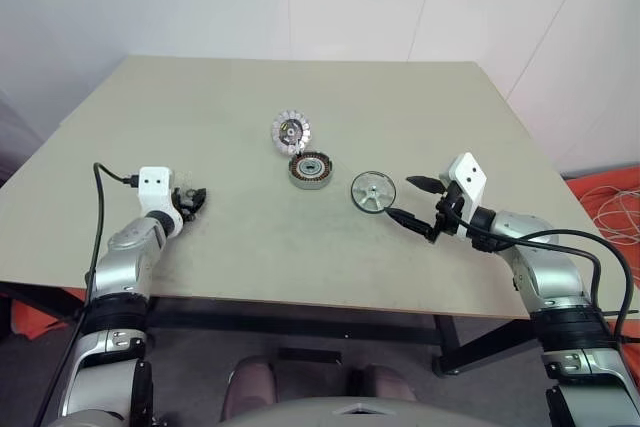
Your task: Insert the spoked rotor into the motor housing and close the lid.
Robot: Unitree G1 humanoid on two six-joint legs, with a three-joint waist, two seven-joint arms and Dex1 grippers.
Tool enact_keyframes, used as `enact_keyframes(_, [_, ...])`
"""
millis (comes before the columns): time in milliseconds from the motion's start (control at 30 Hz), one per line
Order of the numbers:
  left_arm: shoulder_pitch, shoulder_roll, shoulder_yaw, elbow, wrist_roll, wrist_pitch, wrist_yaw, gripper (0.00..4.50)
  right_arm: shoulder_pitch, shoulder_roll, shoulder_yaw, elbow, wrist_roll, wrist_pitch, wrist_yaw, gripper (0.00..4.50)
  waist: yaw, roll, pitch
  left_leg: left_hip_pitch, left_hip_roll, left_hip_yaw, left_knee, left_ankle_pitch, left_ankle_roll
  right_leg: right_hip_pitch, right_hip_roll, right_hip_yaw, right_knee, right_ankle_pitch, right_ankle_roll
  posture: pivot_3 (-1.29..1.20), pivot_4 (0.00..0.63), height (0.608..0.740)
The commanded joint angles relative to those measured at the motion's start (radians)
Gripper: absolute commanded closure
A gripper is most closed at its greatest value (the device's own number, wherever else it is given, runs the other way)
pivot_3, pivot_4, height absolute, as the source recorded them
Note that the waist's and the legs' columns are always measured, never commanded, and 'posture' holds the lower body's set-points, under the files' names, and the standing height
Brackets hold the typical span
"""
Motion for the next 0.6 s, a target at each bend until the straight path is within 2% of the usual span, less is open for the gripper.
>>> enact_keyframes(33, [0.004, 0.021, 0.005, -0.091, 0.005, 0.002, 0.008, 0.03, -0.016, -0.008, -0.014, -0.018, 0.012, -0.012, 0.003, 0.0, 0.0, 0.0, 0.0, 0.0, 0.0, 0.0, 0.0, 0.0, 0.0, 0.0, 0.0, 0.0, 0.0, 0.0, 0.0, 0.0, 0.0, 0.74])
enact_keyframes(267, [0.008, 0.036, -0.029, -0.25, -0.027, 0.031, -0.075, 0.03, -0.017, -0.012, -0.014, -0.013, 0.01, -0.012, 0.009, 0.0, 0.001, 0.0, 0.0, 0.0, 0.0, 0.0, 0.0, 0.0, 0.0, 0.0, 0.0, 0.0, 0.0, 0.0, 0.0, 0.0, 0.0, 0.74])
enact_keyframes(400, [-0.046, 0.103, -0.143, -0.25, 0.006, 0.055, -0.217, 0.03, -0.023, -0.015, -0.015, -0.012, 0.01, -0.012, 0.012, 0.0, 0.002, 0.0, 0.0, 0.0, 0.0, 0.0, 0.0, 0.0, 0.0, 0.0, 0.0, 0.0, 0.0, 0.0, 0.0, 0.0, 0.0, 0.74])
enact_keyframes(533, [-0.161, 0.157, -0.263, -0.173, 0.034, 0.055, -0.388, 0.03, -0.027, -0.013, -0.014, -0.009, 0.009, -0.013, 0.011, 0.0, 0.003, 0.0, 0.0, 0.0, -0.001, 0.0, 0.0, 0.0, 0.0, 0.0, 0.0, 0.0, 0.0, 0.0, 0.0, 0.0, 0.0, 0.74])
enact_keyframes(600, [-0.275, 0.174, -0.356, -0.091, 0.07, 0.043, -0.516, 0.03, -0.022, -0.009, -0.015, -0.016, 0.012, -0.011, 0.007, 0.0, 0.002, 0.0, 0.0, 0.0, -0.001, 0.0, 0.0, 0.0, 0.0, 0.0, 0.0, 0.0, 0.0, 0.0, 0.0, 0.0, 0.0, 0.74])
